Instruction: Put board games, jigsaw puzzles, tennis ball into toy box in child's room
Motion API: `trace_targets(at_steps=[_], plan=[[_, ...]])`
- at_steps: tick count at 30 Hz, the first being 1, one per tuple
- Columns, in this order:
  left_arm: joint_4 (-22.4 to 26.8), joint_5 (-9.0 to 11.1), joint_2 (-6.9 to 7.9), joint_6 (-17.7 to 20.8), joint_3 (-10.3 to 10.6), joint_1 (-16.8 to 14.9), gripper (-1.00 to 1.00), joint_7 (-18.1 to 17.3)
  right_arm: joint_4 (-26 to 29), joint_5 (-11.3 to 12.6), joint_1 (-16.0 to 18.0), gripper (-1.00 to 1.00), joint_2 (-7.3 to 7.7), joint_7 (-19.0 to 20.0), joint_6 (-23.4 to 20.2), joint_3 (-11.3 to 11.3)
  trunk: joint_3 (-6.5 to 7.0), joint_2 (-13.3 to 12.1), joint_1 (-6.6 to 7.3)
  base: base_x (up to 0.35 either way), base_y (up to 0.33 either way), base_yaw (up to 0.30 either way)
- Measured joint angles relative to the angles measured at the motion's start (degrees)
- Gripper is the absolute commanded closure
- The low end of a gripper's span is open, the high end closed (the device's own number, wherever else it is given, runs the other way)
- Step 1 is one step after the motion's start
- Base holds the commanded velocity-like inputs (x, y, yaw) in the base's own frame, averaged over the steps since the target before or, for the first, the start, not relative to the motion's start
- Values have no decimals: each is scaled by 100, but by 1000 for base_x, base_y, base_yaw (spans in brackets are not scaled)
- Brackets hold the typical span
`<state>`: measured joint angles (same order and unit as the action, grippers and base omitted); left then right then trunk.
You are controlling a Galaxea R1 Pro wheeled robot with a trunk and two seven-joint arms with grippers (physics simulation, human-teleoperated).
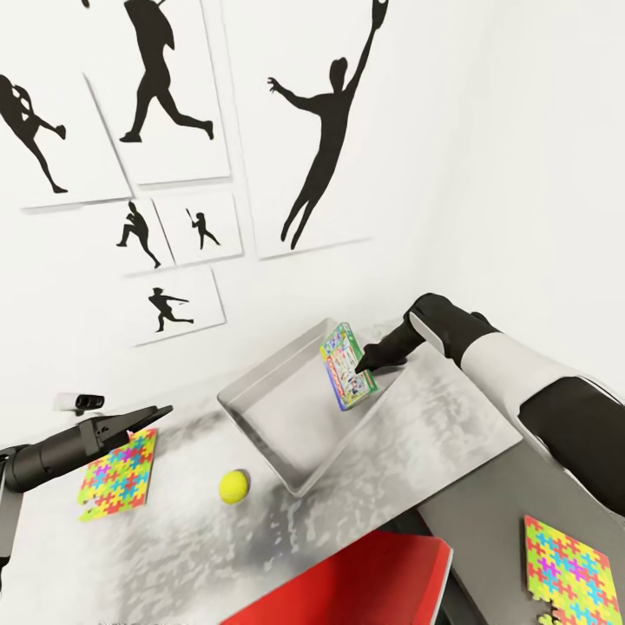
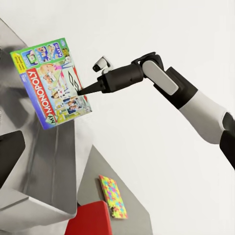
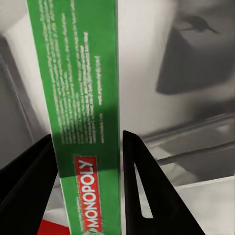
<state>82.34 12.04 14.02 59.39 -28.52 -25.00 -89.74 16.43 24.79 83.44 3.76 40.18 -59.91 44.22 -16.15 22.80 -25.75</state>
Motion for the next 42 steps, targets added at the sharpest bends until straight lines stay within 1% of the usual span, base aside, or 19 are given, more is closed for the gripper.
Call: trace_targets(at_steps=[8,19,22,24,26,28,29,32,36,42], plan=[[0,11,11,0,-4,0,-100,0,3,-8,7,100,-4,-7,0,2,-23,0,0,0,0,10],[1,17,14,0,-12,0,-100,0,3,-10,8,100,-12,-9,0,-1,-119,0,0,0,0,0],[2,17,44,0,-12,-1,-100,0,3,-9,8,100,-12,-9,1,-4,-147,0,0,0,0,0],[2,21,93,0,-15,-1,-100,0,3,-8,13,100,-12,-9,0,-6,-166,0,0,0,0,0],[5,56,129,0,-17,-1,-100,0,3,-7,19,100,-15,-9,0,-7,-185,0,0,0,0,0],[7,146,153,0,-15,-1,-100,0,3,-5,26,100,-19,-9,0,-8,-204,0,0,0,0,0],[7,215,162,0,-11,-1,-100,-1,3,-3,37,100,-39,-9,1,-9,-213,0,0,0,0,0],[8,320,190,0,-6,-1,-100,-1,4,23,89,100,-130,-16,-1,-8,-241,0,0,0,0,0],[8,362,240,0,-4,-1,-100,-1,4,2,128,100,-199,-27,-1,-1,-279,0,0,0,0,0],[9,375,299,0,-5,-1,-100,-1,3,-10,165,100,-236,-34,1,2,-336,0,0,0,0,0]])
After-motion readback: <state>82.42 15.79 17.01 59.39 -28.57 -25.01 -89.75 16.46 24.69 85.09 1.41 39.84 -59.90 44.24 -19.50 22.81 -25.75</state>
